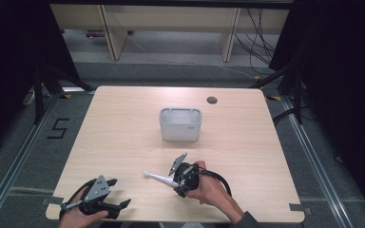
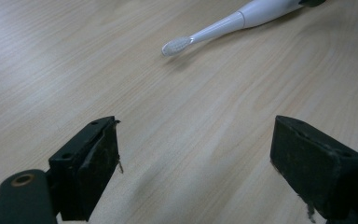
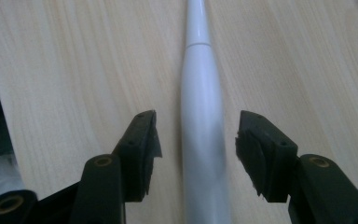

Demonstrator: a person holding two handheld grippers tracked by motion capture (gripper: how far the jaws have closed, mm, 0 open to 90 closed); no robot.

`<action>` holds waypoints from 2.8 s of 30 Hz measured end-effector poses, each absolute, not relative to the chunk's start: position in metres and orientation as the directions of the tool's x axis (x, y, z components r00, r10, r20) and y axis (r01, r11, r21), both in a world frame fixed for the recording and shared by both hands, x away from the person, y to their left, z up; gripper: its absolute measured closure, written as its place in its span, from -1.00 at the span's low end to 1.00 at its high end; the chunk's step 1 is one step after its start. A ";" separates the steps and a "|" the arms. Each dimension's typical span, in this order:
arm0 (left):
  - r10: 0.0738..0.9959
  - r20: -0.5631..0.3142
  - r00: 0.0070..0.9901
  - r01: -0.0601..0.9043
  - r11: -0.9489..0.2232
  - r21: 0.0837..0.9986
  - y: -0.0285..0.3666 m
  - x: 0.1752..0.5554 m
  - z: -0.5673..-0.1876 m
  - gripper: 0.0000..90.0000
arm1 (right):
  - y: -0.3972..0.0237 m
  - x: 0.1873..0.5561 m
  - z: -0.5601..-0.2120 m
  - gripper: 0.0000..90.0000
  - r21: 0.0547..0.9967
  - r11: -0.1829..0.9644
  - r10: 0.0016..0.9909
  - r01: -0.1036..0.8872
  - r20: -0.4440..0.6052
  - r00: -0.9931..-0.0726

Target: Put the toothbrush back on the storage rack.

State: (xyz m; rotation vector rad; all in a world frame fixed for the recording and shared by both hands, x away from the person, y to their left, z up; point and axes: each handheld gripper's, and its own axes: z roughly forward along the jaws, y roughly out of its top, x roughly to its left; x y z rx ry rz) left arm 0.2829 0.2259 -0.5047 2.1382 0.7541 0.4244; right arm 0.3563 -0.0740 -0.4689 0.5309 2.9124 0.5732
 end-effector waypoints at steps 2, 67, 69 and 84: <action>0.643 0.041 0.765 0.372 -0.492 0.787 0.226 0.283 -0.505 -0.67 | -0.072 0.360 -0.469 0.07 0.366 0.878 0.351 0.308 -0.055 -0.935; 0.643 0.038 0.765 0.373 -0.490 0.788 0.226 0.283 -0.505 -0.67 | -0.041 0.376 -0.471 0.49 0.156 0.956 0.265 0.249 -0.090 -0.960; 0.646 0.050 0.761 0.364 -0.490 0.792 0.226 0.283 -0.505 -0.67 | -0.044 0.374 -0.466 0.49 0.167 0.949 0.287 0.269 -0.094 -0.953; 0.642 0.043 0.766 0.370 -0.494 0.787 0.225 0.283 -0.505 -0.67 | -0.087 0.361 -0.420 0.49 0.576 0.768 0.425 0.280 -0.132 -0.895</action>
